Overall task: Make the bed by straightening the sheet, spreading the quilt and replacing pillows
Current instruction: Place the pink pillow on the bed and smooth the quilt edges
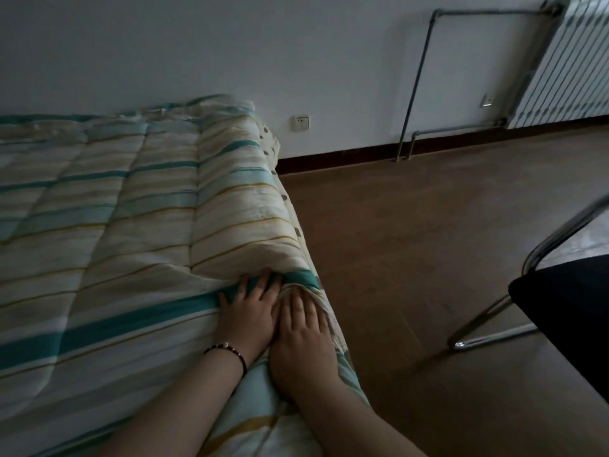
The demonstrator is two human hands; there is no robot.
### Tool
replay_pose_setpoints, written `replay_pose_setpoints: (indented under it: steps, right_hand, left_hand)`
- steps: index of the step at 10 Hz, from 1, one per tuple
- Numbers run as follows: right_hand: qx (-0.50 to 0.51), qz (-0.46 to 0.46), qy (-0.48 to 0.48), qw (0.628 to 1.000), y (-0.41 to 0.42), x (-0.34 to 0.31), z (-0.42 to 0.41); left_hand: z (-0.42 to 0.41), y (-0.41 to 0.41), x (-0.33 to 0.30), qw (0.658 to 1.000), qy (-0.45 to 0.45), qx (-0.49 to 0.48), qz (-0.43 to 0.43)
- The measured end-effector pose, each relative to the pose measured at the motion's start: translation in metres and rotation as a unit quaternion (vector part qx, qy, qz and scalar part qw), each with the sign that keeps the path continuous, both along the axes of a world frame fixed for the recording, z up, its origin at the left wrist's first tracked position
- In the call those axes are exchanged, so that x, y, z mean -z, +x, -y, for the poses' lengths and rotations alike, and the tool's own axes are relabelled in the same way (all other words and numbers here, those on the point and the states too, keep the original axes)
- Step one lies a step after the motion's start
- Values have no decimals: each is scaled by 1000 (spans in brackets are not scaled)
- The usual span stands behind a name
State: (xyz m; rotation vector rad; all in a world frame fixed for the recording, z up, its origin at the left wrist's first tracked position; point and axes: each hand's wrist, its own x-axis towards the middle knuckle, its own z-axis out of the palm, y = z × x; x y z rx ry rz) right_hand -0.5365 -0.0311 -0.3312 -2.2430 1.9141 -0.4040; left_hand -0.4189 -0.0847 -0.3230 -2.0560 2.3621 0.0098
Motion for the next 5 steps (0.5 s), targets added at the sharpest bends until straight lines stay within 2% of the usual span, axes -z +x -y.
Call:
replay_pose_setpoints:
  steps: [1, 2, 3, 4, 5]
  right_hand:
    - [-47, -2, 74, 996, -5, -17, 2]
    - [-89, -41, 186, 978, -12, -57, 19]
    - [-101, -78, 277, 952, -11, -127, 31]
    - [-80, -19, 239, 968, -8, -208, 32]
    - [-74, 10, 226, 971, -11, -263, 20]
  left_hand:
    - [7, -4, -14, 996, 89, -15, -11]
    - [14, -4, -60, 984, 169, 14, -57]
    - [8, -8, -131, 979, 152, -2, -132]
    - [-6, -5, -206, 969, 86, -59, -224]
    - [-28, -6, -255, 959, 43, -53, -274]
